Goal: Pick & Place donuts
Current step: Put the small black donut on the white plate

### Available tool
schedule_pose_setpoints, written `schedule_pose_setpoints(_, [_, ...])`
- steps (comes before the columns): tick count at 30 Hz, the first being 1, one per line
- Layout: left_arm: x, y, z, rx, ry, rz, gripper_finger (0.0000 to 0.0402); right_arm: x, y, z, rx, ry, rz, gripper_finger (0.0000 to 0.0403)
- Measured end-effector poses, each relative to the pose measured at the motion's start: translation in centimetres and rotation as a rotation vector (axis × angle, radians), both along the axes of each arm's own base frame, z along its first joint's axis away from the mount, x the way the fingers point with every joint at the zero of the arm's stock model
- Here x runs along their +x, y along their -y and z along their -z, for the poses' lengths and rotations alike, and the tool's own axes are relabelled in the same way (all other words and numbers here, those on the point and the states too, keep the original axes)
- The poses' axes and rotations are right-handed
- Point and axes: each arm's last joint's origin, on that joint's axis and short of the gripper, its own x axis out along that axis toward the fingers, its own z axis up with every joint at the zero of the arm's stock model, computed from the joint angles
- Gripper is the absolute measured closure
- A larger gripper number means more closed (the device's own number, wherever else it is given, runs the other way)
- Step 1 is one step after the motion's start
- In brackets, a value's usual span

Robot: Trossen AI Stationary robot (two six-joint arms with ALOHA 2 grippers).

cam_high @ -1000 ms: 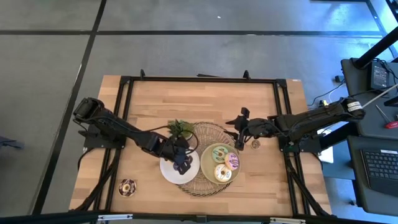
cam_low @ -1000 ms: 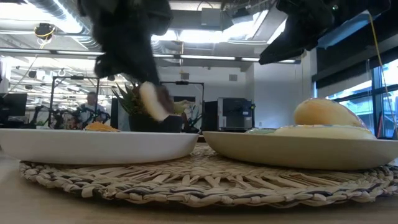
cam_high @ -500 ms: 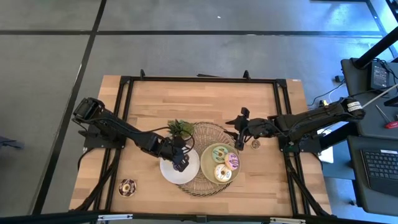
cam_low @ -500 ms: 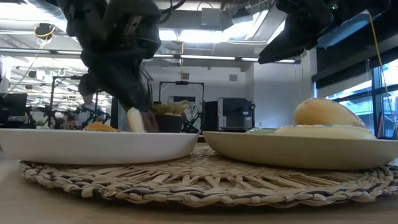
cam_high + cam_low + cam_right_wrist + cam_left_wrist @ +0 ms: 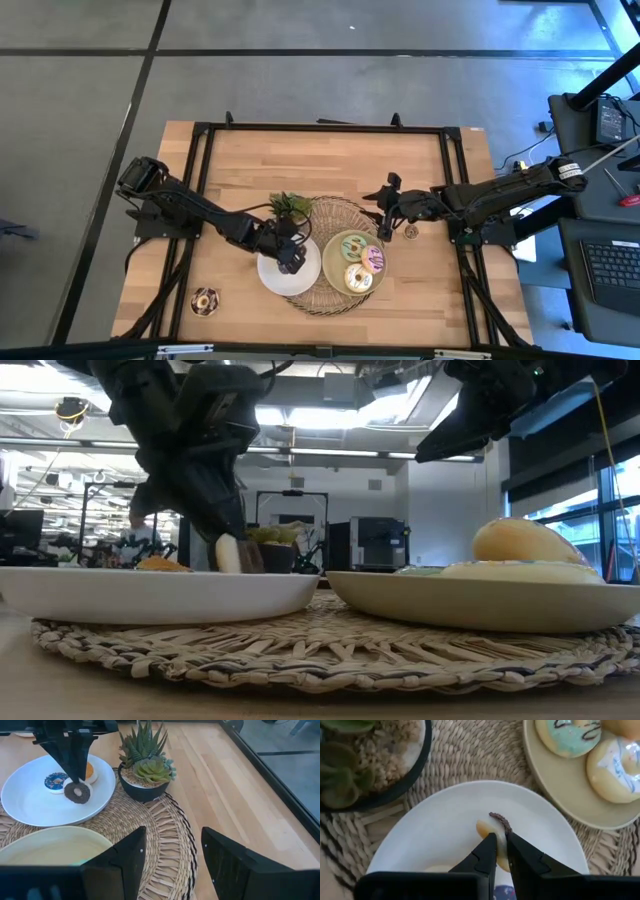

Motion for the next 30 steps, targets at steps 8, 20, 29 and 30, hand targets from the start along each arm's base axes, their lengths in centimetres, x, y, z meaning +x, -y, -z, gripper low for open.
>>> schedule_pose_setpoints(8, [0.02,0.28,0.16,-0.010,0.003,-0.006,0.0368,0.00,0.00,0.00,0.000,0.000,0.000,0.0211])
schedule_pose_setpoints(20, [0.12,0.40,0.87,-0.013,-0.018,-0.030,0.0359,-0.01,0.00,0.04,-0.002,-0.005,-0.001,0.0211])
schedule_pose_setpoints(29, [0.05,0.43,0.91,-0.039,-0.026,-0.046,0.0344,-0.01,0.00,0.04,-0.004,-0.005,-0.002,0.0211])
schedule_pose_setpoints(30, [0.05,0.42,0.91,-0.039,-0.026,-0.046,0.0338,-0.01,0.00,0.04,-0.004,-0.005,-0.002,0.0211])
